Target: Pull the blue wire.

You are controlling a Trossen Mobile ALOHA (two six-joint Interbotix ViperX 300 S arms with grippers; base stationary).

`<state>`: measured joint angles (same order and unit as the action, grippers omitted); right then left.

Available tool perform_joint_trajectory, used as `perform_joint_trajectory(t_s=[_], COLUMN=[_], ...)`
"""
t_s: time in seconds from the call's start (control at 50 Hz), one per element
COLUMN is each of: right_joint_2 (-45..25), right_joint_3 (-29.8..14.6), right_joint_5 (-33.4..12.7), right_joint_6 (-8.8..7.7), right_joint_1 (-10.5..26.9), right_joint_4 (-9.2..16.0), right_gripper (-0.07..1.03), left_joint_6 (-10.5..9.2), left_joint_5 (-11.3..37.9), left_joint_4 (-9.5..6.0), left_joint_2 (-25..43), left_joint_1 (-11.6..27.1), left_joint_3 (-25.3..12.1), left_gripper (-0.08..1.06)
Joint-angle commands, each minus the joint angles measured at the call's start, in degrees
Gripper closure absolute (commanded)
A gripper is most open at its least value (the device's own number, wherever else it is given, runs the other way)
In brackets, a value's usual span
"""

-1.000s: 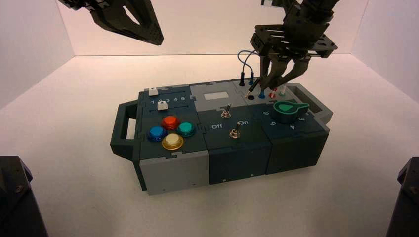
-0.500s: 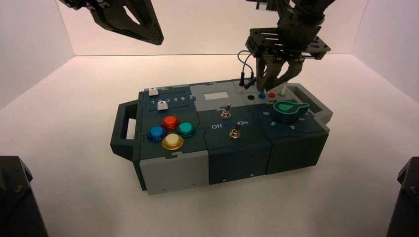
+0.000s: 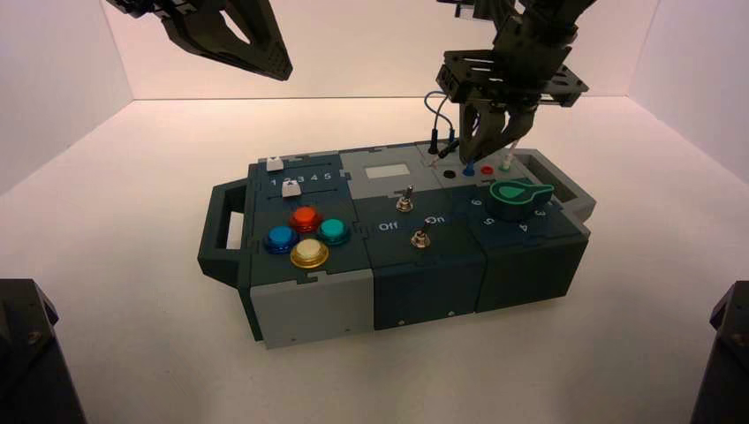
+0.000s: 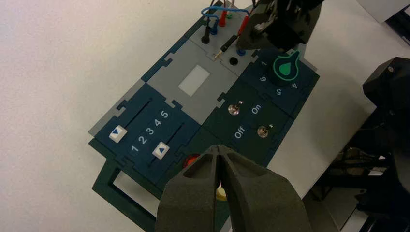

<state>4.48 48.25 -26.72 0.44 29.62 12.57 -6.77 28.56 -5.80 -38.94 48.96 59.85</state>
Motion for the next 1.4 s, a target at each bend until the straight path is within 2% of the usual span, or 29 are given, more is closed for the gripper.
perform_joint_trajectory(t_s=[0.02, 0.26, 0.7, 0.76, 0.92, 1.06, 1.2, 1.4], right_joint_2=[4.04, 4.57, 1.49, 0.79, -0.18, 0.70, 3.25, 10.90], right_joint_3=[-0.70, -2.02, -3.25, -3.43, -3.69, -3.60, -3.43, -2.72], right_joint_5=[0.09, -0.62, 4.13, 4.13, 4.04, 3.43, 2.37, -0.97], right_joint_6=[0.18, 0.26, -0.18, -0.18, -0.18, -0.18, -0.18, -0.18], right_joint_1=[-0.35, -0.09, -0.09, 0.00, 0.00, -0.09, 0.00, 0.00], right_joint_4=[0.00, 0.00, -0.26, -0.26, -0.26, -0.26, -0.26, -0.26], right_gripper=[0.98, 0.98, 0.97, 0.94, 0.78, 0.73, 0.57, 0.56], left_joint_6=[0.26, 0.35, 0.70, 0.79, 0.97, 0.97, 0.97, 0.97], left_joint_5=[-0.26, -0.26, -0.26, -0.18, -0.26, -0.18, -0.26, -0.18], left_joint_4=[0.09, 0.18, 0.44, 0.53, 0.53, 0.44, 0.70, 1.41], left_joint_2=[-0.09, 0.09, 0.79, 0.97, 1.05, 1.05, 1.05, 1.05], left_joint_1=[0.26, 0.26, 0.18, 0.18, 0.26, 0.18, 0.26, 0.18], left_joint_3=[-1.76, -2.02, -2.46, -2.46, -2.64, -2.81, -2.99, -3.16], left_gripper=[1.01, 1.01, 1.01, 1.01, 1.01, 1.01, 1.01, 1.01])
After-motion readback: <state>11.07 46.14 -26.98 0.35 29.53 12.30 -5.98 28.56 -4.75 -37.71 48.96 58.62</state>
